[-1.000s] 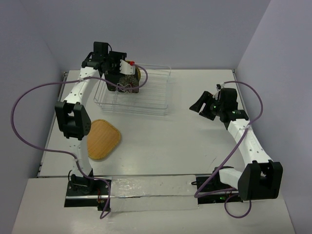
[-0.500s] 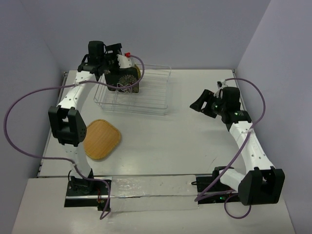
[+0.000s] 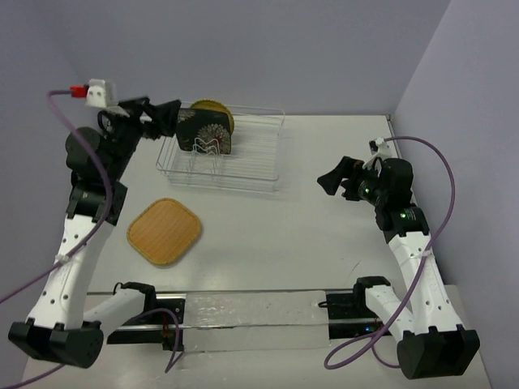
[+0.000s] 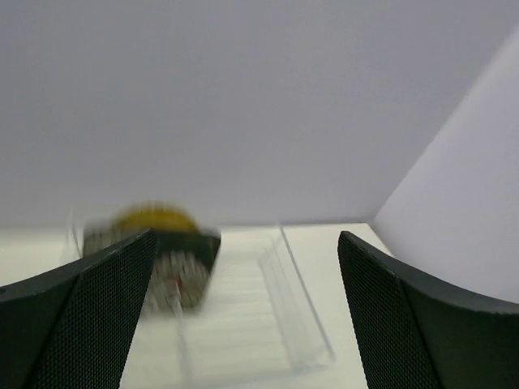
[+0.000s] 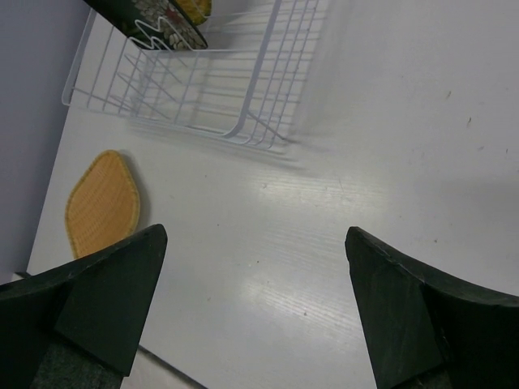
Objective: Load the plates into the dish rack
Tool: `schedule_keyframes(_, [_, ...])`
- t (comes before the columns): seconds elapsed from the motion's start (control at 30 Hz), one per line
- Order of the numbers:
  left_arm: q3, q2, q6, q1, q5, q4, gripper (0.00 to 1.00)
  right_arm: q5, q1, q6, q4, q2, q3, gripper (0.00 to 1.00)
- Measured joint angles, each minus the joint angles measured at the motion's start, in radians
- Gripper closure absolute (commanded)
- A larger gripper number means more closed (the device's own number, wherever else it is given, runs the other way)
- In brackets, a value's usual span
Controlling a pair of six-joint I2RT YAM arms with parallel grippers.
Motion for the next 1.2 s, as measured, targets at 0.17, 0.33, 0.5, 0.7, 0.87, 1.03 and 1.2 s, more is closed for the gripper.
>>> schedule_keyframes(0.17, [-0.218,-0.117,-0.428,0.001,-0.284,-0.319,0.01,0.005,0.000,0.027,0.004,-0.006,-0.058,0.00])
schedule_keyframes(0.33, [-0.449,-0.243,-0.737,0.007,-0.492,-0.705,0.01,-0.001,0.000,0.053,0.004,-0.005,-0.092,0.00])
schedule_keyframes(0.5, [-0.531,-0.387,-0.904,0.025,-0.571,-0.875,0.01,-0.034,0.001,0.070,0.013,0.001,-0.105,0.00])
schedule_keyframes(0.7, [-0.624,-0.363,-0.973,0.102,-0.567,-0.930,0.01,-0.049,0.018,0.074,0.022,0.005,-0.116,0.00])
schedule_keyframes(0.87, [-0.693,-0.352,-1.038,0.120,-0.533,-0.975,0.01,-0.064,0.039,0.072,0.029,0.005,-0.119,0.00])
schedule_keyframes(1.03, [-0.729,-0.347,-1.139,0.130,-0.529,-1.014,0.01,-0.071,0.058,0.072,0.033,0.015,-0.119,0.00])
schedule_keyframes(1.2, [-0.749,-0.333,-1.196,0.131,-0.535,-1.017,0.01,-0.071,0.064,0.072,0.035,0.031,-0.119,0.00])
